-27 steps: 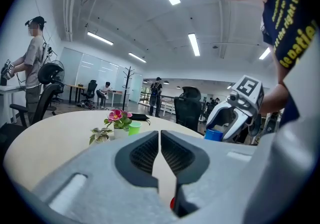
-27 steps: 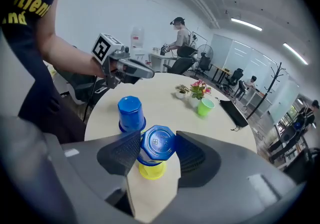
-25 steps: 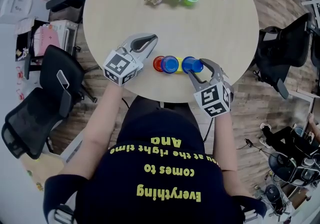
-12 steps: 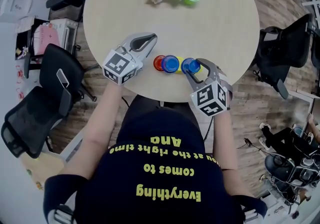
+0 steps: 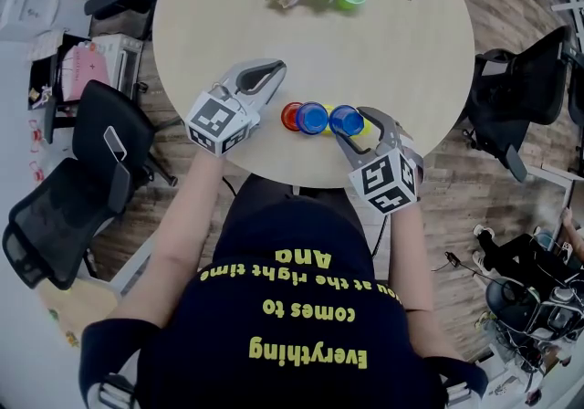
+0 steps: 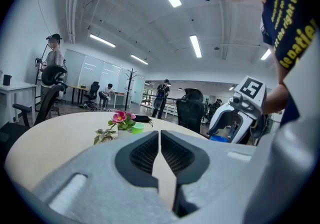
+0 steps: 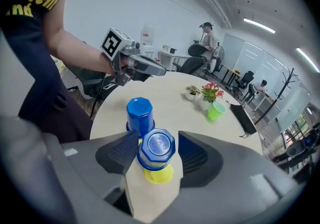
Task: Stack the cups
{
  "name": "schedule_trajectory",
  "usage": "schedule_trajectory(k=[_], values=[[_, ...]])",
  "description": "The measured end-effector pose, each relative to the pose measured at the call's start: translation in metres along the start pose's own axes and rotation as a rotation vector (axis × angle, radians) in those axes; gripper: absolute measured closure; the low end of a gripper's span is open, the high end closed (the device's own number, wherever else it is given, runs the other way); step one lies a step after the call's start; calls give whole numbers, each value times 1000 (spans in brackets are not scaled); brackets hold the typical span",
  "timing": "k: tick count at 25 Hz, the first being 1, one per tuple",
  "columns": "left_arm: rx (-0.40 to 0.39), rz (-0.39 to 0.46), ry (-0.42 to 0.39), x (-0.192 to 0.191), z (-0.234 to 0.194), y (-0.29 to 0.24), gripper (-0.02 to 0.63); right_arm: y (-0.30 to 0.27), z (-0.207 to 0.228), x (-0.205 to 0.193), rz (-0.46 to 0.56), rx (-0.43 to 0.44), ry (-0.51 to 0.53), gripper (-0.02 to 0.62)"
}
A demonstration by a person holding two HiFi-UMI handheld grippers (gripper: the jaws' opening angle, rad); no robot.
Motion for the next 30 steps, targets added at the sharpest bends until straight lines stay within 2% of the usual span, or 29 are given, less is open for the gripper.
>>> schedule_trajectory(k=[4, 7, 16, 24, 30], values=[[4, 7, 2, 1, -3, 1, 588, 9, 11, 0, 79, 61, -94, 328], [7, 6, 2, 2, -5, 1, 588, 19, 25, 3, 143, 71, -147, 328], [29, -5, 9, 3, -11, -2, 589, 39, 94, 14, 283, -34, -246, 342], [76, -19, 14, 2, -23, -4, 589, 17, 145, 34, 297, -94, -217, 364], [115, -18, 46, -3, -34, -5, 589, -25, 173, 56, 290, -121, -182, 365]])
Point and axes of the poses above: the fingertips, and each gripper's own axes: y backward along the fingers, z to its right, x out of its top, the point moved 8 cm from there along y, backward along the fingers, and after that the axes turned 10 degrees about -z, right-handed, at the moved point
